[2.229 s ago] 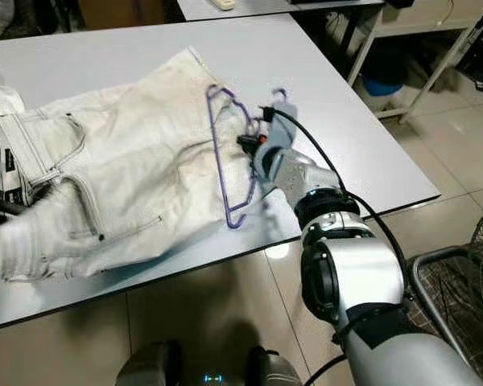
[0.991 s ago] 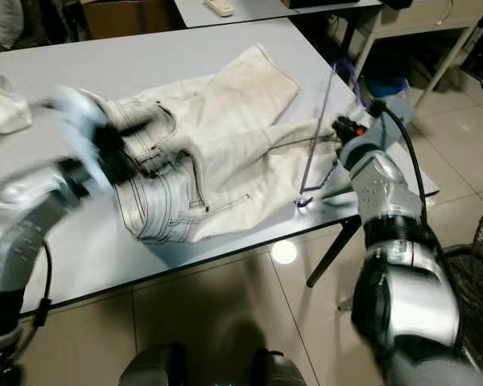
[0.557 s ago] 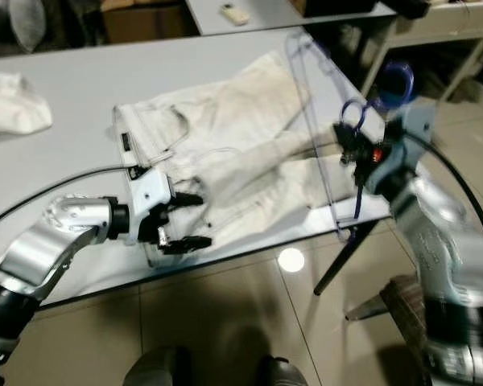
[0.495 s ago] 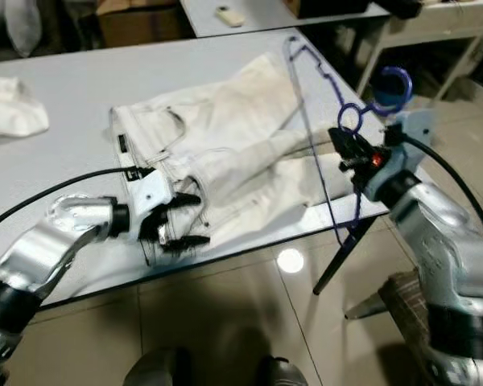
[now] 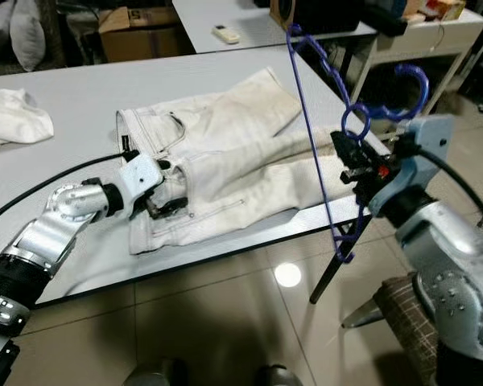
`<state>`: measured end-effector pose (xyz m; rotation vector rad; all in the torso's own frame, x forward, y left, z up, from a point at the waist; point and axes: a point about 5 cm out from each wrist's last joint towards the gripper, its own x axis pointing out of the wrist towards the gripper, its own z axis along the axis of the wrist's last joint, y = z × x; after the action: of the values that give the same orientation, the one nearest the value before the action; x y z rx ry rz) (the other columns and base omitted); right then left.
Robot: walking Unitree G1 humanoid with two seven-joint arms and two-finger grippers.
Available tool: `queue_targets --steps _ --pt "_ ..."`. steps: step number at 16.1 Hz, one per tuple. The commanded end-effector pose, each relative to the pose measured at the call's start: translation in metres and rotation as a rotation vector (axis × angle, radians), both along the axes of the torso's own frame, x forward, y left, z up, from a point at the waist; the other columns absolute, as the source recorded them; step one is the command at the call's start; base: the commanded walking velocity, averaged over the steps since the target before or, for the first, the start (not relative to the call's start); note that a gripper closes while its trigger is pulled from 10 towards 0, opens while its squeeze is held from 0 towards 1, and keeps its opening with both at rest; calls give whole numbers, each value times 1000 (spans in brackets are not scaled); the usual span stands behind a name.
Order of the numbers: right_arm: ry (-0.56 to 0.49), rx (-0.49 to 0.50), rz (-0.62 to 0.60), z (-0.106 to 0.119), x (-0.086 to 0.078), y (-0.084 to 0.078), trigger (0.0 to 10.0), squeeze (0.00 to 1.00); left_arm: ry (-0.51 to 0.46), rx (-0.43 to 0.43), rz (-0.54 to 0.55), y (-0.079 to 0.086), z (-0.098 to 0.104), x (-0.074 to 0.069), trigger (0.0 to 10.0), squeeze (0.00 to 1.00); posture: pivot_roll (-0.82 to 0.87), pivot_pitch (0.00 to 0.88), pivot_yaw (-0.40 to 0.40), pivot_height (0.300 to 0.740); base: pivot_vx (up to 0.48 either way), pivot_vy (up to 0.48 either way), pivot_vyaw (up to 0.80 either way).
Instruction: Hang hanger
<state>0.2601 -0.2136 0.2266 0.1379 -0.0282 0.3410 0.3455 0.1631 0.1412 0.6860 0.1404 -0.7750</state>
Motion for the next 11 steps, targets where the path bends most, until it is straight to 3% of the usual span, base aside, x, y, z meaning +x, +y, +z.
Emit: queue_targets --steps 1,2,3,5,7,8,9,11 --pt "-8 0 -13 2 -2 2 10000 0 -42 29 31 8 5 4 10000 55 14 36 -2 740 0 0 0" --pt "-11 25 -21 2 -3 5 10000 0 -42 -114 44 4 13 4 10000 59 12 33 -3 740 0 0 0" --pt "-11 41 -25 1 -4 9 10000 0 -28 -336 56 -3 28 3 10000 55 12 33 -3 740 0 0 0" --pt "-26 15 -70 -3 -7 16 10000 0 -43 -471 62 -5 37 -7 10000 47 14 28 -2 740 0 0 0" --pt "-7 -6 -121 -6 -7 19 10000 0 -66 -554 90 -4 43 -14 10000 43 9 28 3 740 0 0 0" --pt "3 -9 -134 -11 -12 24 10000 0 -80 -642 128 -2 51 -27 10000 0 10 25 6 740 0 0 0" --pt "11 -21 -149 -14 -14 26 10000 0 -87 -673 162 0 54 -33 10000 0 12 25 7 740 0 0 0" --pt "34 107 -223 -24 -22 35 10000 0 -126 -654 369 9 53 -55 10000 0 17 27 8 740 0 0 0"
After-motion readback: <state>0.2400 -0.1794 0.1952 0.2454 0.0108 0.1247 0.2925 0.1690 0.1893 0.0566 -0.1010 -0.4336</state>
